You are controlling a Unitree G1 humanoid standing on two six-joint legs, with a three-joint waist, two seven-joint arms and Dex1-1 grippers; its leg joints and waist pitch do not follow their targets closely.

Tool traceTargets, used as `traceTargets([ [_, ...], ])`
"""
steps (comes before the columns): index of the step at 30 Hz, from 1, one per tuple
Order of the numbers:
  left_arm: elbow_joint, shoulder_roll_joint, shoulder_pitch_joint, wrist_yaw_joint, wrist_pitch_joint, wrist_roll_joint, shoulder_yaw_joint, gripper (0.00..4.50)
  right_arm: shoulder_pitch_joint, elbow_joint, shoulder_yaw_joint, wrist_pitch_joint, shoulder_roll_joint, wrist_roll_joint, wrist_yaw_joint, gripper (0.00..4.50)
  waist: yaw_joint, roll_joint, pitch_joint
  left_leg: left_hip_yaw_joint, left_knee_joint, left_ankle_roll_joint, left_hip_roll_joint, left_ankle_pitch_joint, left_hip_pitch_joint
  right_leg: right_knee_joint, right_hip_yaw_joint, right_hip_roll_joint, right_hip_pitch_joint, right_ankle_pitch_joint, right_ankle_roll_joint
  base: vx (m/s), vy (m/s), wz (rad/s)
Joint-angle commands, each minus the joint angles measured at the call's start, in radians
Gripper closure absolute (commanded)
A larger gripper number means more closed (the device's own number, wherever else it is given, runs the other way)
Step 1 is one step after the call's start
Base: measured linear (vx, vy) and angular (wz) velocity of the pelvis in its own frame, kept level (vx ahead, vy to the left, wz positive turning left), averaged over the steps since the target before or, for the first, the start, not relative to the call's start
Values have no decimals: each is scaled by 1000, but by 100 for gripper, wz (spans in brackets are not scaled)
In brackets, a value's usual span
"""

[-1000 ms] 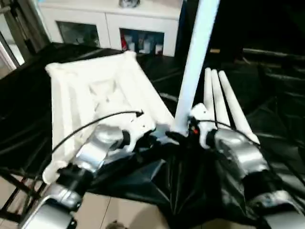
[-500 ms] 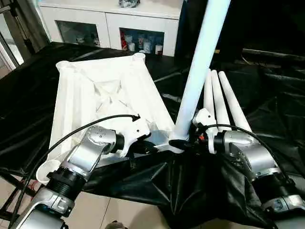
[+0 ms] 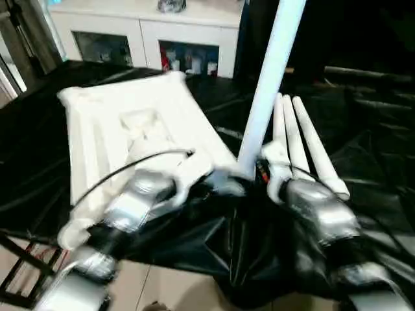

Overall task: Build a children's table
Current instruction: Rotate leg to tighten

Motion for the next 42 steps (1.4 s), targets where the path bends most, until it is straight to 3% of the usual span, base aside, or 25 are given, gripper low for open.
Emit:
traceTargets([
  [1,21,-59,-48,95,3,-15,33,450,-9,67,-3,49,46,3,-88,176,-7,-13,-58,7,-72,5,-4,-241,-1,-109,39,-48,44,-521,-66,0,0,0],
  [2,44,-95,-67,144,15,-15,44,450,-24,97,-17,49,79,8,-139,176,-7,-14,-63,4,-72,-1,-4,-234,-1,-105,37,-50,48,-515,-65,0,0,0],
  [3,63,-134,-87,180,24,-16,46,450,-48,134,-32,34,117,17,-191,176,-5,-10,-64,4,-72,-4,-1,-232,2,-105,39,-50,44,-492,-72,0,0,0],
  [6,80,-157,-98,179,-11,0,26,450,-74,157,-54,4,153,41,-182,176,-3,-9,-67,2,-74,9,0,-225,-5,-96,41,-49,49,-413,-87,0,0,0],
  [9,82,-156,-98,166,-27,6,20,450,-78,151,-64,4,156,52,-160,106,1,-11,-68,3,-74,18,0,-207,-7,-90,43,-49,53,-367,-100,0,0,0],
  [12,77,-148,-95,146,-38,3,17,450,-77,141,-54,0,143,41,-142,92,0,-9,-67,3,-75,22,0,-205,-10,-89,42,-49,55,-355,-111,0,0,0],
  [17,66,-116,-86,96,-67,-4,12,450,-66,108,-4,-20,96,4,-71,92,1,-9,-66,4,-75,22,0,-209,-10,-92,42,-50,56,-375,-106,0,0,0],
  [19,13,-54,-46,-7,-113,-20,-3,450,-28,25,64,-31,6,-11,104,92,5,-12,-66,4,-74,31,1,-204,-12,-92,44,-51,59,-372,-97,0,0,0],
  [21,-26,-21,-21,-70,-127,-36,-8,450,-4,-23,93,-36,-46,-14,196,92,7,-13,-66,2,-75,38,4,-191,-13,-87,44,-52,61,-349,-102,0,0,0],
  [28,-143,88,45,-245,-119,-73,-38,450,43,-124,112,-51,-196,28,416,92,4,-10,-66,6,-72,48,7,-180,-12,-80,45,-49,61,-305,-144,0,0,0],
  [33,-191,129,75,-320,-115,-93,-41,450,67,-173,122,-35,-241,53,515,92,8,-7,-67,8,-70,53,11,-171,-8,-72,46,-46,58,-249,-183,0,0,0],
  [38,-217,141,92,-335,-102,-98,-41,450,88,-205,130,-27,-252,60,545,92,6,-8,-67,8,-69,45,11,-183,-10,-70,46,-46,60,-248,-184,0,0,0],
  [39,-219,143,94,-336,-100,-99,-43,450,91,-208,135,-22,-253,62,549,120,7,-7,-67,8,-69,44,11,-185,-9,-72,46,-47,60,-256,-181,0,0,0],
  [42,-224,146,97,-337,-98,-100,-45,450,95,-211,141,-17,-256,64,557,140,7,-9,-67,8,-69,43,9,-181,-10,-72,46,-46,60,-268,-175,0,0,0],
])
